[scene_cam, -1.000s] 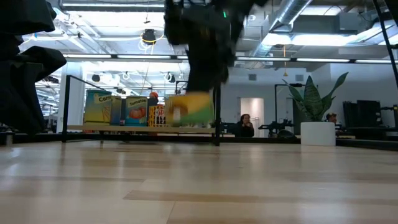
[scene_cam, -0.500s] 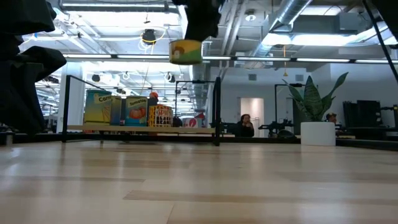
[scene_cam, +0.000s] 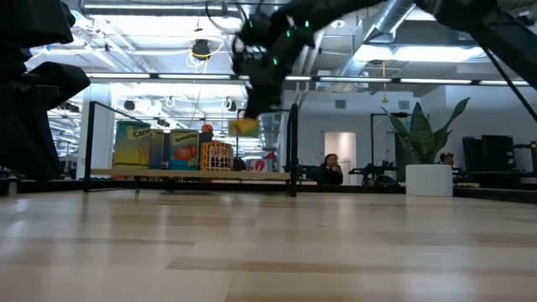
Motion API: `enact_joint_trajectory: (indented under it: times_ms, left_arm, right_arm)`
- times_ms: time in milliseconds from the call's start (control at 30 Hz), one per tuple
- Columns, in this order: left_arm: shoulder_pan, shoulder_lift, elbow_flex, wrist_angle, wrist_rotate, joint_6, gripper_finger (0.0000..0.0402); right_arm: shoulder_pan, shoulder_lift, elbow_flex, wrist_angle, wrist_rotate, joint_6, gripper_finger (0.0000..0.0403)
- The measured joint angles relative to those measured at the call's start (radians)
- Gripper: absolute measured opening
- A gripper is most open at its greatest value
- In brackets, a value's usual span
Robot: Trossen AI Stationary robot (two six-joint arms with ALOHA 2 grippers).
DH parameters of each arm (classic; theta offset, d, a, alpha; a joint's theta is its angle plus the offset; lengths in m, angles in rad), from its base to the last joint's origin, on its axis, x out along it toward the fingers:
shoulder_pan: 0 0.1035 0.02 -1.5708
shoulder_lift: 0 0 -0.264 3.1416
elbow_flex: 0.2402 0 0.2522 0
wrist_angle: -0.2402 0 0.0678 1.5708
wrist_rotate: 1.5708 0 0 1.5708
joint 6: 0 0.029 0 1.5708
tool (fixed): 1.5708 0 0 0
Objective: Pick and place cans onto a shelf
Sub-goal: Put the mushroom can on the shelf
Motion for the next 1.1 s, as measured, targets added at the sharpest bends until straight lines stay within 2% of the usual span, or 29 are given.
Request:
enact_joint_trajectory:
  times_ms: [300,500,767,1100]
  left_arm:
    - [0.011,0.0,0.0,-0.001,-0.017,0.042,0.0022]
    - [0.028,0.0,0.0,0.0,-0.021,0.061,0.0022]
    - [0.039,0.0,0.0,0.0,-0.021,0.052,0.0022]
    - [0.039,0.0,0.0,0.0,-0.02,0.042,0.0022]
  right_arm:
    - [-0.079,0.061,0.0,0.0,-0.042,-0.011,0.0004]
    - [-0.086,0.059,-0.008,0.011,-0.043,-0.023,0.0006]
    - [-0.092,0.06,-0.009,0.011,-0.041,-0.023,0.0042]
    - [-0.092,0.06,-0.009,0.01,-0.039,-0.022,0.0045]
